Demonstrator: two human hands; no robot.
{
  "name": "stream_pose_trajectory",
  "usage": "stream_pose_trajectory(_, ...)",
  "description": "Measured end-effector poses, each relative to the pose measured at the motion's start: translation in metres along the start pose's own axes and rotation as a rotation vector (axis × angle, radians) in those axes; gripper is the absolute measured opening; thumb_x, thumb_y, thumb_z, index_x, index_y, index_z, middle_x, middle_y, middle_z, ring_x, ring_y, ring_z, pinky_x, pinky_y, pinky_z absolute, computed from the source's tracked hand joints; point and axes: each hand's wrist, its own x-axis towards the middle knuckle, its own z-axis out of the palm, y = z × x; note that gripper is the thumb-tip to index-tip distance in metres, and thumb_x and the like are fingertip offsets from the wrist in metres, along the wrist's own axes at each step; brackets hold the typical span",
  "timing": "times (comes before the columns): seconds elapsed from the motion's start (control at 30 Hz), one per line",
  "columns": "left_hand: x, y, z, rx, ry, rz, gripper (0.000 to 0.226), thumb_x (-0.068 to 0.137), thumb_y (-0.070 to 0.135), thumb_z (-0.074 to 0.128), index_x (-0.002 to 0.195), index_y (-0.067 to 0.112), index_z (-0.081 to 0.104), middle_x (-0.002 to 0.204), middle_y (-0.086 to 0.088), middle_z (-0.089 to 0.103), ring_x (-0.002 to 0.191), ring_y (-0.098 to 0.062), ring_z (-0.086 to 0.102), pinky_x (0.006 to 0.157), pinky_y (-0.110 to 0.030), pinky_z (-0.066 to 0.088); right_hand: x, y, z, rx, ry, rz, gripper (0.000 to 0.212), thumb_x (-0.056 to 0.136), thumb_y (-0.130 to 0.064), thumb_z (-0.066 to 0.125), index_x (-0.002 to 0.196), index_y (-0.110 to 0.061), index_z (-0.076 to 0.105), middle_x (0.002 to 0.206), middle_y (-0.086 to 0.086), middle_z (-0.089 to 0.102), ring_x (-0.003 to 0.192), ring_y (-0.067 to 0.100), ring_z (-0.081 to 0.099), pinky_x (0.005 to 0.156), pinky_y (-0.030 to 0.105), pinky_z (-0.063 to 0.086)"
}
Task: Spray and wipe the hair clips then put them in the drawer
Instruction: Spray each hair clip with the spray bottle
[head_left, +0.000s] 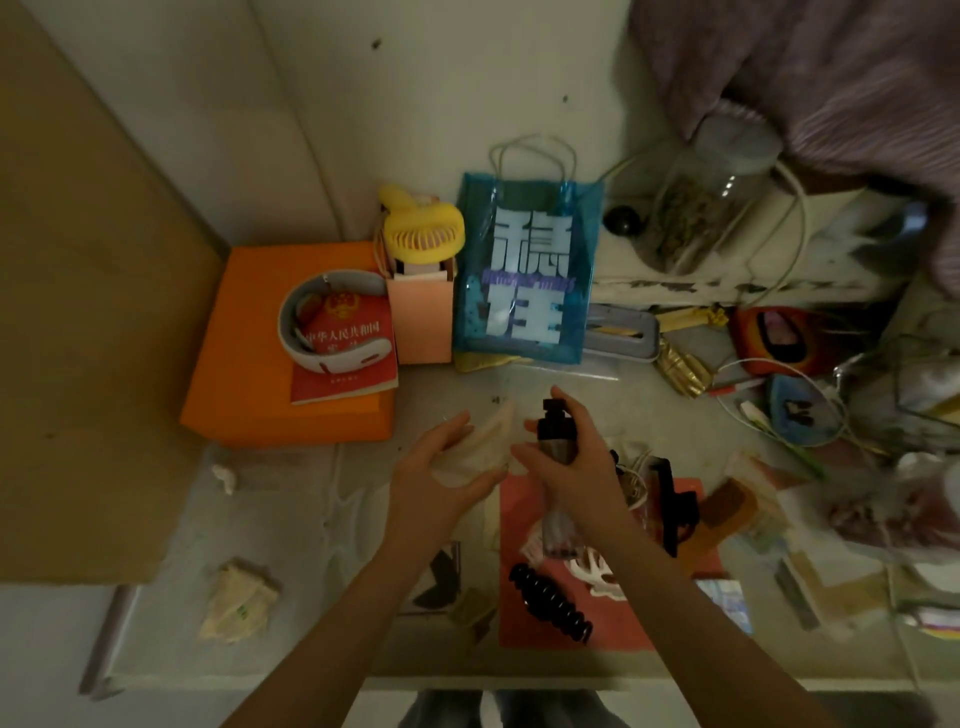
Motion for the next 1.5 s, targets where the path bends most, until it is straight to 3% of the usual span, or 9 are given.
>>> stream_pose_trajectory(0.13,0.001,0.033,-0.005,0.03,0.045,0.096,0.063,0.065,0.026,0.086,0.12,0.032,0.055,0.108,0.028,0.057,0.101,0.019,0.051,0.082,-0.001,0.042,0.002,-0.031,-0.008,0.004,-0.027,-0.088,0.052,0.08,-0.022,0.074,0.119,-0.042,0.047,0.107,-0.004,0.066,0.095,0.01,0.066,0.084,0.038,0.057)
stream_pose_trajectory(0.4,0.002,0.092,-0.018,0.039,-0.008,0.27,0.072,0.064,0.022,0.087,0.13,0.024,0.056,0.112,0.019,0.065,0.106,0.006,0.059,0.087,-0.012,0.048,0.001,-0.083,-0.026,0.179,-0.034,-0.153,0.048,0.078,-0.017,0.077,0.114,-0.039,0.054,0.096,-0.014,0.069,0.09,0.007,0.068,0.07,0.031,0.059)
stream_pose_trajectory(0.53,0.003,0.124,-0.028,0.108,-0.04,0.358,0.075,0.063,0.025,0.087,0.122,0.049,0.047,0.11,0.02,0.066,0.105,0.01,0.057,0.086,-0.004,0.042,0.0,-0.109,-0.035,0.217,-0.05,-0.22,0.042,0.077,-0.012,0.077,0.112,-0.028,0.058,0.1,0.0,0.07,0.091,0.016,0.07,0.071,0.031,0.059)
stream_pose_trajectory(0.73,0.008,0.176,-0.041,0.175,-0.002,0.503,0.082,0.063,0.029,0.086,0.129,0.046,0.041,0.114,0.032,0.054,0.111,0.016,0.049,0.092,-0.007,0.042,-0.006,-0.156,-0.04,0.367,-0.02,-0.314,0.039,0.076,-0.006,0.075,0.109,-0.02,0.058,0.104,0.02,0.066,0.092,0.034,0.068,0.066,0.034,0.058)
stream_pose_trajectory(0.9,0.015,0.212,-0.044,0.016,0.076,0.475,0.096,0.05,0.039,0.082,0.135,0.035,0.037,0.132,0.02,0.042,0.125,-0.007,0.042,0.104,-0.039,0.044,-0.014,-0.2,-0.041,0.539,0.04,-0.363,0.048,0.064,-0.022,0.078,0.109,-0.02,0.059,0.104,0.025,0.065,0.091,0.044,0.065,0.079,0.053,0.057)
stream_pose_trajectory(1.07,0.018,0.244,-0.043,-0.266,0.04,0.353,0.095,0.04,0.032,0.082,0.124,0.038,0.038,0.132,0.0,0.05,0.117,-0.019,0.053,0.091,-0.041,0.052,-0.012,-0.233,-0.041,0.683,0.047,-0.415,0.043,0.071,-0.012,0.076,0.109,-0.026,0.06,0.093,0.016,0.069,0.079,0.032,0.068,0.069,0.04,0.06)
stream_pose_trajectory(1.23,0.02,0.265,-0.038,-0.435,0.076,0.32,0.058,0.06,0.011,0.081,0.1,0.035,0.049,0.076,0.014,0.073,0.07,0.004,0.068,0.05,-0.012,0.05,-0.01,-0.255,-0.038,0.692,0.081,-0.482,0.044,0.077,-0.009,0.074,0.116,-0.024,0.058,0.093,0.01,0.07,0.084,0.027,0.071,0.065,0.033,0.059)
stream_pose_trajectory(1.33,0.023,0.277,-0.037,-0.44,0.127,0.362,0.053,0.069,0.001,0.078,0.101,0.033,0.051,0.068,0.023,0.07,0.064,0.009,0.065,0.047,-0.007,0.047,-0.009,-0.263,-0.035,0.69,0.108,-0.516,0.046,0.076,-0.014,0.076,0.117,-0.023,0.058,0.101,0.017,0.065,0.09,0.033,0.069,0.068,0.034,0.058)
stream_pose_trajectory(1.5,0.029,0.29,-0.043,-0.447,0.144,0.419,0.058,0.066,-0.002,0.08,0.113,0.025,0.058,0.084,-0.001,0.075,0.075,-0.001,0.07,0.054,-0.012,0.053,-0.006,-0.272,-0.035,0.715,0.124,-0.544,0.05,0.07,-0.017,0.078,0.115,-0.031,0.061,0.101,0.016,0.066,0.091,0.033,0.07,0.07,0.036,0.058)
